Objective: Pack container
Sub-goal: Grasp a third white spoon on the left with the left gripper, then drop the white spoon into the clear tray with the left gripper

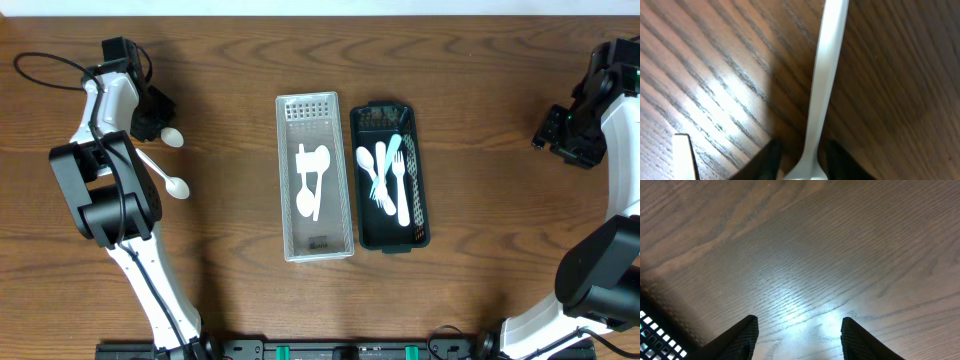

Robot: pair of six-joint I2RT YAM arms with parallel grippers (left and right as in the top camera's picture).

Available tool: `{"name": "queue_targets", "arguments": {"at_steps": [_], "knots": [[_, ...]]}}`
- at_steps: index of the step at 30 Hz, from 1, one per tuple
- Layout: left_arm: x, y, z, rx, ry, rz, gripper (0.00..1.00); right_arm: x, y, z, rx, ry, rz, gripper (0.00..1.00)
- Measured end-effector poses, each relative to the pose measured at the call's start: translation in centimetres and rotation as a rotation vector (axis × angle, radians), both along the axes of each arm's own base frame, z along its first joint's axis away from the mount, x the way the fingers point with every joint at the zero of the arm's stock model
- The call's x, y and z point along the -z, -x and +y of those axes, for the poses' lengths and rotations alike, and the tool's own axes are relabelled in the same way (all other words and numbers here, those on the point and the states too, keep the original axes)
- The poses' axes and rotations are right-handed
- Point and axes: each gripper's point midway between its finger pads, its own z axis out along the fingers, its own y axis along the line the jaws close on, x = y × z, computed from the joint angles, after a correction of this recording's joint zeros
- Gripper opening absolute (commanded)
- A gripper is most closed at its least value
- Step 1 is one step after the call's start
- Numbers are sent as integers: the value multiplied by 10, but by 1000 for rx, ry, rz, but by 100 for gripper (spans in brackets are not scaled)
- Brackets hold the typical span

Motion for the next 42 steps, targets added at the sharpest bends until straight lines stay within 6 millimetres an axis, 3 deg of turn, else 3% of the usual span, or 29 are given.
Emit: {"name": "queue_targets", "arguments": {"at_steps": [9, 12, 21, 24, 26, 29, 35, 38, 42], "knots": [[1, 5, -1, 3, 5, 20, 19, 0, 0, 0, 0, 0, 1, 56], [1, 7, -2, 4, 7, 30, 12, 0, 0, 0, 0, 0, 1, 56], [0, 16, -6, 7, 17, 63, 8, 0, 0, 0, 0, 0, 1, 57], [-11, 17, -11, 31, 13, 60, 8, 0, 0, 0, 0, 0, 1, 56], [-28, 19, -20, 64, 6, 45, 8, 0, 0, 0, 0, 0, 1, 57], [-71, 18, -42, 137, -14, -9, 8, 0, 0, 0, 0, -1, 1, 56], [-170, 42, -125, 342, -39, -130, 8, 0, 0, 0, 0, -1, 1, 57], [-198, 61, -176, 467, -36, -161, 8, 0, 0, 0, 0, 0, 0, 57], [-207, 81, -231, 617, -26, -165, 8, 0, 0, 0, -3, 1, -1, 58]]}}
